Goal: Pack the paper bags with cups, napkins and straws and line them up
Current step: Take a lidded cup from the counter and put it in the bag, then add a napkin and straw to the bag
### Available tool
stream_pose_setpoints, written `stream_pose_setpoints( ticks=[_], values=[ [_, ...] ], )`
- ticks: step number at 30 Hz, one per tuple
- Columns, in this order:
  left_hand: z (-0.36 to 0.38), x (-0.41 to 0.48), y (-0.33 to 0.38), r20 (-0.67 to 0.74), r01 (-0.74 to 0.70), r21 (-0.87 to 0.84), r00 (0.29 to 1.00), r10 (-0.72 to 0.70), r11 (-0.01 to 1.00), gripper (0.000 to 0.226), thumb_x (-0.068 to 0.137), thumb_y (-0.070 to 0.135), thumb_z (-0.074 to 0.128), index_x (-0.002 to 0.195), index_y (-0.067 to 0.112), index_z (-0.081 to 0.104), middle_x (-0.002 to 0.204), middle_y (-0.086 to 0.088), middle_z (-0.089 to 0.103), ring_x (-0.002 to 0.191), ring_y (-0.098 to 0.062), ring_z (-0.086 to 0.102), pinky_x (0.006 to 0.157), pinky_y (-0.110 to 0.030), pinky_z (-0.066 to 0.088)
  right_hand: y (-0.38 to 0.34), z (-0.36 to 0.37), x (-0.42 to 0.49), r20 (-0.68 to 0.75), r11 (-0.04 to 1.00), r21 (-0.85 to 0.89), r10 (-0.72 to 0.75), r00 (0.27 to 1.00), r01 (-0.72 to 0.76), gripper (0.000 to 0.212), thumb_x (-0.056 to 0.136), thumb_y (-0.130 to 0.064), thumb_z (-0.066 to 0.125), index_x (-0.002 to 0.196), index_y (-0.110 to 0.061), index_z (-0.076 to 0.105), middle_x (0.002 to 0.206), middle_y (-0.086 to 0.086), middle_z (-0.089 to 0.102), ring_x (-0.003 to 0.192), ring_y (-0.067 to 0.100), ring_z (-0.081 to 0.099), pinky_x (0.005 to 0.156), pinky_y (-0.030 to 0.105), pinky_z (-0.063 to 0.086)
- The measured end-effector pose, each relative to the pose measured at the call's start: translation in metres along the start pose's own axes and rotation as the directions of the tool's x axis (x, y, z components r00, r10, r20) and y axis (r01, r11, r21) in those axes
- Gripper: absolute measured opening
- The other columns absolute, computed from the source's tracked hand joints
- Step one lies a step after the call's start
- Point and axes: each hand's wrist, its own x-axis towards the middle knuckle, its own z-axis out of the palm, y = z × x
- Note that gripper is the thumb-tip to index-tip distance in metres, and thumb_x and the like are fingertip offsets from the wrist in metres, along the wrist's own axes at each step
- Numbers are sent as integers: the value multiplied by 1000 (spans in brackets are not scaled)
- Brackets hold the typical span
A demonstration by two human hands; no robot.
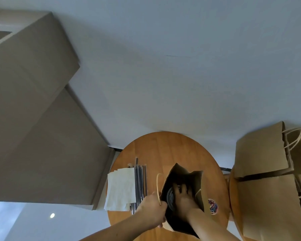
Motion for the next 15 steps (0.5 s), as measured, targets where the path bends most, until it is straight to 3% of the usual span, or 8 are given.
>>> stream_pose_setpoints(
  ticks=[5,7,9,11,13,15],
  values=[
    [-4,-6,2,19,-10,46,1000,9,999,6,100,33,45,102,31,50,85,0,70,61,-9,72,56,-17,56,-8,-12,-8,48,997,-75,20,999,-16,97,92,-45,52,154,-13,-16,160,27,-9,148,46,0,120,57,10],
    [-7,-8,3,44,-23,66,999,20,998,12,98,36,44,106,30,49,84,0,70,62,-10,72,58,-19,58,-11,-27,-18,26,997,-79,-19,999,21,84,95,-39,49,156,-10,-3,160,27,4,148,43,10,121,53,14],
    [-10,-10,5,82,-37,93,996,29,995,22,94,41,43,112,29,48,84,-1,70,63,-11,73,61,-22,60,-14,-47,-32,-13,996,-12,-88,996,88,65,96,-33,50,151,-11,24,153,20,29,141,36,31,117,46,27],
    [-13,-11,8,119,-74,134,991,58,988,28,91,47,43,111,29,48,85,-2,71,63,-12,72,65,-24,61,-12,-71,-49,-77,987,70,-143,987,148,43,94,-31,53,134,-18,48,134,9,51,121,28,52,98,39,45],
    [-15,-11,12,149,-120,160,984,97,980,22,89,52,44,102,34,49,84,0,70,64,-12,72,67,-24,61,-10,-96,-65,-159,978,68,-187,969,199,24,95,-33,51,116,-23,57,114,1,62,99,20,62,78,31,49],
    [-20,-14,17,179,-147,184,977,114,972,11,89,52,48,92,41,47,86,1,70,67,-14,72,67,-23,60,-6,-119,-81,-266,974,55,-199,943,221,18,97,-37,50,106,-27,61,98,-7,66,84,11,64,66,22,49]
  ],
)
